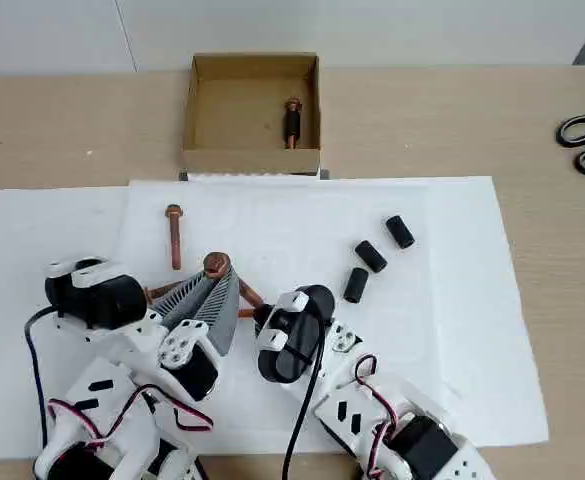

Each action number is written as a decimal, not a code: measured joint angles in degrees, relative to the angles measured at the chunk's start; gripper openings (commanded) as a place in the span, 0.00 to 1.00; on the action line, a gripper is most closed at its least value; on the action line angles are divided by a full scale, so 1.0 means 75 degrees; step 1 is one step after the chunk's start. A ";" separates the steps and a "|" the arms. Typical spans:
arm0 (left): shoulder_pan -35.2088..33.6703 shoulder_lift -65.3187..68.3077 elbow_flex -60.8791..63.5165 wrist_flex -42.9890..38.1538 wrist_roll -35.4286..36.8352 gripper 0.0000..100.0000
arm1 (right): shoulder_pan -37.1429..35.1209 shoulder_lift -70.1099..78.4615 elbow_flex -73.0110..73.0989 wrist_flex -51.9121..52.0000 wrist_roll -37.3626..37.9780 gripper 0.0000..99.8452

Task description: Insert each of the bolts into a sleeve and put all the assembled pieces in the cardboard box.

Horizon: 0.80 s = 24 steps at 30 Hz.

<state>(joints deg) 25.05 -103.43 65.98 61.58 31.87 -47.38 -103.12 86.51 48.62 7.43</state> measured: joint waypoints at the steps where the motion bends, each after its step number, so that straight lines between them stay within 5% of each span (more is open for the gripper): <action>1: 0.0035 0.0000 0.0000 0.0059 0.0000 0.01 | 0.0000 0.0000 0.0000 -0.0094 0.0000 0.00; 24: 0.0070 0.0000 0.0258 0.0246 0.0000 0.01 | -0.0023 0.0000 0.0012 -0.0434 0.0469 0.00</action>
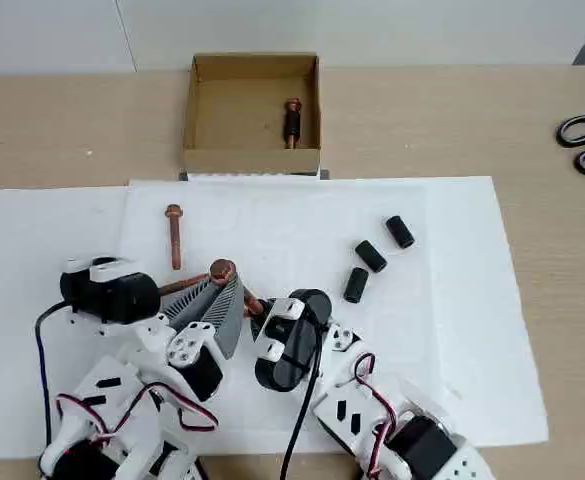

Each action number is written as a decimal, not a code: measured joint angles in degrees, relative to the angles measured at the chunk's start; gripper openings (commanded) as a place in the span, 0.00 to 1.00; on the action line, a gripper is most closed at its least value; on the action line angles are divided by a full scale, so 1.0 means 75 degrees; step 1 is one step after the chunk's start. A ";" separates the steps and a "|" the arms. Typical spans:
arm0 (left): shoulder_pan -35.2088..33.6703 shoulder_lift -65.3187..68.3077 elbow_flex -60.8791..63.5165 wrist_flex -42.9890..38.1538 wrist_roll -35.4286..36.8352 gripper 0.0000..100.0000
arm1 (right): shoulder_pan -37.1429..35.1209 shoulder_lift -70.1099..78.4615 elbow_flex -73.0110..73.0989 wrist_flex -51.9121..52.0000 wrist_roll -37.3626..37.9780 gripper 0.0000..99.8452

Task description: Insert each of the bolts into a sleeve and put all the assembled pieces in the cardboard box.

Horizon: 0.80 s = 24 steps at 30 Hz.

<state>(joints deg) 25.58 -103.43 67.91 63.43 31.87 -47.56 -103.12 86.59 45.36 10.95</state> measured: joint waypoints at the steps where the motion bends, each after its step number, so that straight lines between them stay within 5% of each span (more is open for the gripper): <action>1: 0.0000 0.0000 0.0000 0.0012 -0.0059 0.01 | 0.0000 0.0000 0.0000 0.0000 0.0000 0.00; 24: 0.0410 -0.0012 0.0504 0.0000 -0.0328 0.01 | 0.0035 0.0023 0.0023 -0.0399 0.0293 0.00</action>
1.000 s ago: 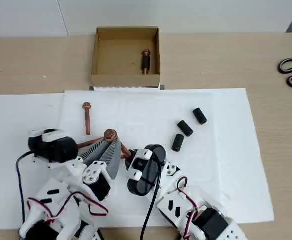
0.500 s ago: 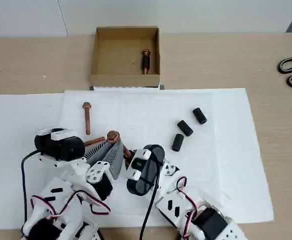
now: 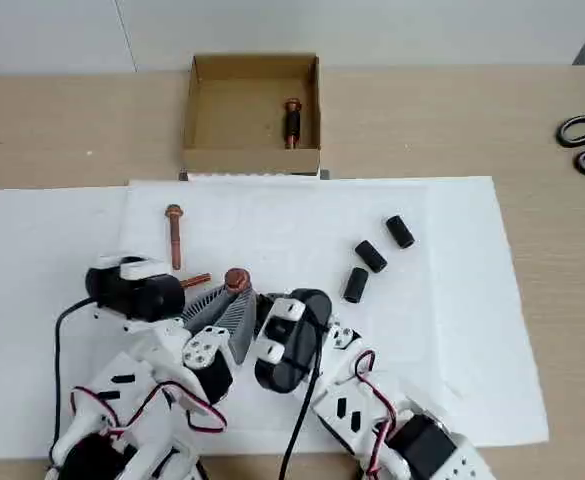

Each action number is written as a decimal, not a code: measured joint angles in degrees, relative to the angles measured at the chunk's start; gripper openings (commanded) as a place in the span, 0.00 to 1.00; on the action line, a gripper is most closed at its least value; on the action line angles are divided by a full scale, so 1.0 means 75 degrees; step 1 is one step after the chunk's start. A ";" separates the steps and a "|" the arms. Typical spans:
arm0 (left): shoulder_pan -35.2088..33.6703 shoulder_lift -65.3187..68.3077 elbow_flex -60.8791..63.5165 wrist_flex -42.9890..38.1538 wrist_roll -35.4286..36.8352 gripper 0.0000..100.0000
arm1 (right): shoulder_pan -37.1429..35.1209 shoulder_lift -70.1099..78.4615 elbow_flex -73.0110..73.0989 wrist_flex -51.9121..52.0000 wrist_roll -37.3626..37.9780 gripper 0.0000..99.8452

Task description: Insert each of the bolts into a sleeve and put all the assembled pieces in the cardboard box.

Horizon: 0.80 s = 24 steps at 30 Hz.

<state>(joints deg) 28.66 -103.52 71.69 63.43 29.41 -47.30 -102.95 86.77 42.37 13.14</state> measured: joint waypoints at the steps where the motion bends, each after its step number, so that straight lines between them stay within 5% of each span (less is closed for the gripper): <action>1: 0.0012 0.0000 -0.0012 0.0000 -0.0035 0.01 | 0.0000 0.0000 0.0000 -0.0012 0.0023 0.00; 24: 0.0199 -0.0070 0.0727 -0.0047 -0.0504 0.06 | 0.0199 0.0035 0.0047 -0.0504 0.0410 0.00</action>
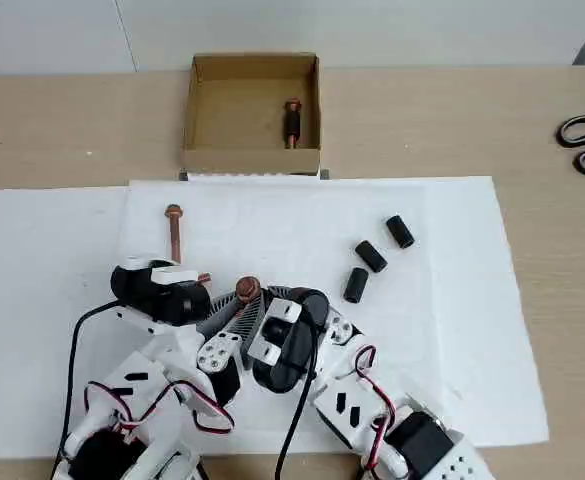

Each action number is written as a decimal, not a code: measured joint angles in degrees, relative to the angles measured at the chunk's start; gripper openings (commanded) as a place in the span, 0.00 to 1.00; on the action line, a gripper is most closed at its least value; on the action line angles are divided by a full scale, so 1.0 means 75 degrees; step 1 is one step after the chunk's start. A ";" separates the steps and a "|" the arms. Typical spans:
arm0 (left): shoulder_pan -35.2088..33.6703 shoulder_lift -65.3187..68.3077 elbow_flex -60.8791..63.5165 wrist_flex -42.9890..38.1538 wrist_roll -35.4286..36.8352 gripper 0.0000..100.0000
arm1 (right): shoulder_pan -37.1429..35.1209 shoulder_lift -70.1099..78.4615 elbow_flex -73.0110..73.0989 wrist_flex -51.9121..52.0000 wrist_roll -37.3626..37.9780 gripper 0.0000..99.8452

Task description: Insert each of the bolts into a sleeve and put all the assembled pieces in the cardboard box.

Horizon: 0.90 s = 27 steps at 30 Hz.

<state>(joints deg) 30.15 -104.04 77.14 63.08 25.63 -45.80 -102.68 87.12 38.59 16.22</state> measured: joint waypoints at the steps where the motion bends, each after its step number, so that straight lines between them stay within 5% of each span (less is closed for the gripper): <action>1: 0.0012 0.0000 0.0012 0.0000 0.0000 0.10 | 0.0012 0.0000 0.0000 0.0000 0.0000 0.00; 5: -0.0070 0.0000 0.0035 0.0012 -0.0012 0.23 | 0.0082 0.0000 0.0000 0.0000 0.0012 0.00; 22: -0.0035 0.0070 -0.0399 0.0516 -0.0340 0.24 | 0.0070 -0.0047 0.0199 -0.0070 0.0047 0.00; 27: -0.0715 0.0070 -0.0867 0.0574 -0.0715 0.24 | 0.0059 -0.0047 0.0328 -0.0070 0.0047 0.00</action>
<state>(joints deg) 24.79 -103.52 70.64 67.38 20.26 -45.36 -103.03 89.58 38.07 16.57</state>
